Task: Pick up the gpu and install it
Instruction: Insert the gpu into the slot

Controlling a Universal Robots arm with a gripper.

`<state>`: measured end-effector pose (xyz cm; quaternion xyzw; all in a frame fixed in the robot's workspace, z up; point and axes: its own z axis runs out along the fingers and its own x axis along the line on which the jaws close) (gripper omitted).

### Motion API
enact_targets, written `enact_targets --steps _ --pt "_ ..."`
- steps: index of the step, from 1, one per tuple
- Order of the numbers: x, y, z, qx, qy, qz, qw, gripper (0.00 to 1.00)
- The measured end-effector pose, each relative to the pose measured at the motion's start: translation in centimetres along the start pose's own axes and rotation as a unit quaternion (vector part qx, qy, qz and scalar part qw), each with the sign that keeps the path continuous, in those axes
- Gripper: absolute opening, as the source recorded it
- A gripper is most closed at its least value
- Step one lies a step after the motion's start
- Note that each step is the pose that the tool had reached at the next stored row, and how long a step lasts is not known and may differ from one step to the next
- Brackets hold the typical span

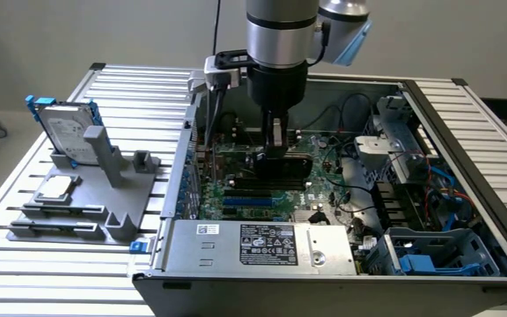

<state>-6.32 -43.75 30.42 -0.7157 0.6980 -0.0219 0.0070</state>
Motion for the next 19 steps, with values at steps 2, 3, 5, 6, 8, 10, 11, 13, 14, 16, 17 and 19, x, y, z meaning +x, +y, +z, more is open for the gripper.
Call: enact_targets --steps 2,3,5,6,8,10,11,13,14,16,17,19 --pt "0.1 0.05 0.14 -0.0005 0.0001 0.0 1.0 0.27" --pt "0.1 0.05 0.14 -0.0006 0.0001 0.0 1.0 0.27" --pt "0.1 0.07 0.15 -0.0006 0.0002 0.0 1.0 0.27" --pt "0.1 0.19 0.19 -0.0005 0.0001 0.0 1.0 0.27" --pt "0.1 0.48 0.32 -0.0013 0.0 0.0 1.0 0.27" --pt "0.3 0.68 0.45 -0.0041 0.0 0.0 1.0 0.27" --pt "0.4 0.75 0.52 -0.0058 -0.0001 0.0 1.0 0.27" --pt "0.7 0.84 0.66 -0.0093 -0.0001 0.001 1.0 0.27" --pt "0.8 0.86 0.72 -0.0114 -0.0002 0.001 0.9999 0.27" --pt "1.0 0.87 0.8 -0.0151 -0.0002 0.002 0.9999 0.27" --pt "1.1 0.87 0.83 -0.0155 -0.0003 0.002 0.9999 0.27" --pt "1.1 0.88 0.89 -0.0156 -0.0003 0.003 0.9999 0.27"
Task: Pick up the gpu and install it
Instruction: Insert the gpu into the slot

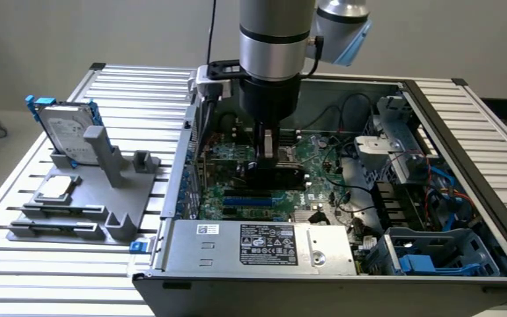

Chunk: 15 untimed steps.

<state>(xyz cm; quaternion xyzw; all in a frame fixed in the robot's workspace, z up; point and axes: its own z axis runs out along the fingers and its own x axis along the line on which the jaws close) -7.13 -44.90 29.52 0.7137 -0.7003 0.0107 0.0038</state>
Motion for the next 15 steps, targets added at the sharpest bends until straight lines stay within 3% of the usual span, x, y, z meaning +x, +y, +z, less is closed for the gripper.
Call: enact_targets --steps 15 --pt "0.51 0.44 0.57 -0.0003 0.0002 0.01 0.9999 0.27"
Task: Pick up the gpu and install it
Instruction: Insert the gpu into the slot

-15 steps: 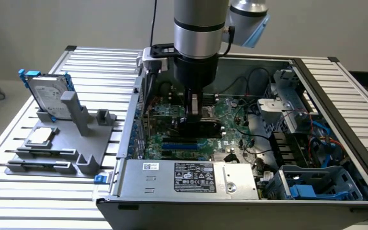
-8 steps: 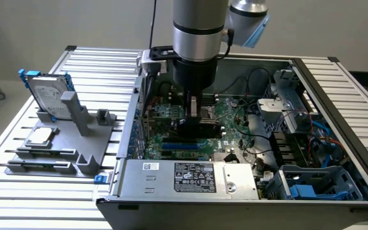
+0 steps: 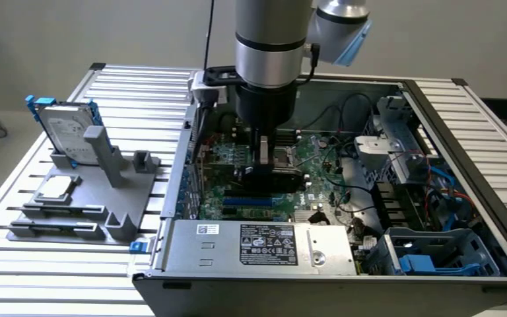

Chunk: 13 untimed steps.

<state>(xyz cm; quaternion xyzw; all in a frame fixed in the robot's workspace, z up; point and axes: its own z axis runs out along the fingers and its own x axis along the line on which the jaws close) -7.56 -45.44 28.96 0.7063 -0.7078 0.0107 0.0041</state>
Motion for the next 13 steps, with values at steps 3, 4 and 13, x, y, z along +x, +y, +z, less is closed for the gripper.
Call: enact_targets --steps 3,4,13 --pt "0.03 0.05 0.07 0.0 0.0 0.001 1.0 0.27" --pt "0.05 0.07 0.1 0.0 0.0 0.002 1.0 0.27" --pt "0.08 0.45 0.43 -0.0001 0.0001 0.007 1.0 0.27"
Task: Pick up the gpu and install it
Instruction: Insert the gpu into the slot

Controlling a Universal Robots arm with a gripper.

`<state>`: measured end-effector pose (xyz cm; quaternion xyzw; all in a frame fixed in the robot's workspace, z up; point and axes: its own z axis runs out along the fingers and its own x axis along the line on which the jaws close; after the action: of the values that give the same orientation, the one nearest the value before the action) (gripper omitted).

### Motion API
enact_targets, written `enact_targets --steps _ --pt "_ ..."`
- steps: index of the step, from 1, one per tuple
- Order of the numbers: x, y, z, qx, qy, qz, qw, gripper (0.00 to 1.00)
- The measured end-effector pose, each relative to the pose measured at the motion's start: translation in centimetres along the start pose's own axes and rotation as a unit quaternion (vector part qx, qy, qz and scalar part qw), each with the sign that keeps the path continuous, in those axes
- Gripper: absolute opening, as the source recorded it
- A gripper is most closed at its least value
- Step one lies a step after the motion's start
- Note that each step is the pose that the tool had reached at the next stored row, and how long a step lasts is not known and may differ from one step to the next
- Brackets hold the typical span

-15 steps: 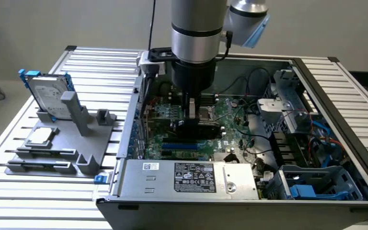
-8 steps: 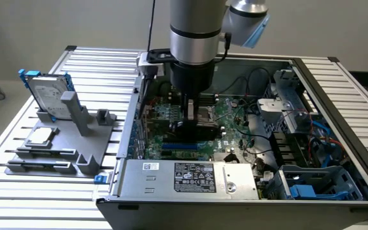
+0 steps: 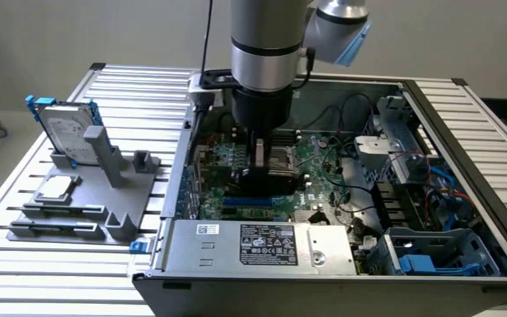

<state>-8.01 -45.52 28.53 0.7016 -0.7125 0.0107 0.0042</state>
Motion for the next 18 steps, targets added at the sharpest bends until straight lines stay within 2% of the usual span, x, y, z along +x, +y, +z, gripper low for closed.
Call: enact_targets --steps 12,15,18 --pt "0.02 0.23 0.4 -0.0002 -0.0001 0.002 1.0 0.27" --pt "0.04 0.23 0.55 -0.0011 -0.0001 0.002 1.0 0.27" --pt "0.08 0.23 0.74 -0.0034 0.0 0.002 1.0 0.27"
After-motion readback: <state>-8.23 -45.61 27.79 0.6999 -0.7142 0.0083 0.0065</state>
